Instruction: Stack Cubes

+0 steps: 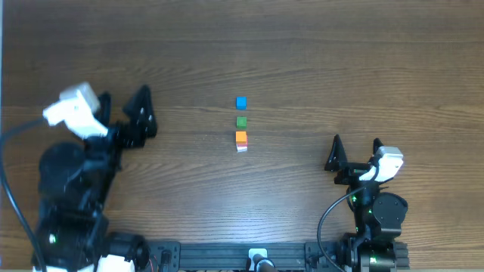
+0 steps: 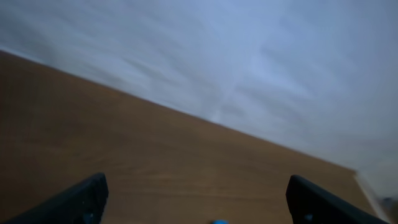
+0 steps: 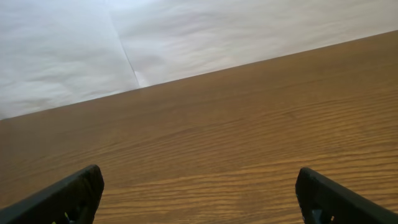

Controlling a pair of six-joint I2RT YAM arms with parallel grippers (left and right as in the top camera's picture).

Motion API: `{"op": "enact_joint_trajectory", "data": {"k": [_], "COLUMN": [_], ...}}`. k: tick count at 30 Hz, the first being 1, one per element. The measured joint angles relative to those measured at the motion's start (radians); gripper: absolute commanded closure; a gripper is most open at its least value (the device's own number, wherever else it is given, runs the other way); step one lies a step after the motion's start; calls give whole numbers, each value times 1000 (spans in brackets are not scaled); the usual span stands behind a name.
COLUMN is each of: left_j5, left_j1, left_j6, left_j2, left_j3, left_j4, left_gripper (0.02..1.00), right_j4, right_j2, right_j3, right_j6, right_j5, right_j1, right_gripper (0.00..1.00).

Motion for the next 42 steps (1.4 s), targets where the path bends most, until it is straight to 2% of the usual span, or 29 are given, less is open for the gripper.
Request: {"op": "enact_joint_trajectory", "data": {"k": [6, 13, 27, 33, 42], "left_j5": [45, 77, 165, 172, 173], "left_j1": [106, 154, 162, 162, 162], "left_j6": [97, 180, 270, 274, 274], "left_j2": [-174, -326, -550, -569, -570], "left_j3": [-137, -302, -585, -637, -671], "left_j4": [-45, 11, 102, 103, 108], "left_gripper": [104, 99, 84, 27, 20], "right_j4": [0, 0, 0, 0, 0], "right_j2": [0, 0, 0, 0, 0], "right_j3": [0, 0, 0, 0, 0], "right_j6": [0, 0, 0, 0, 0], "right_j5": [0, 0, 0, 0, 0], "right_j1": [0, 0, 0, 0, 0], "right_gripper": [7, 9, 7, 9, 7]}}
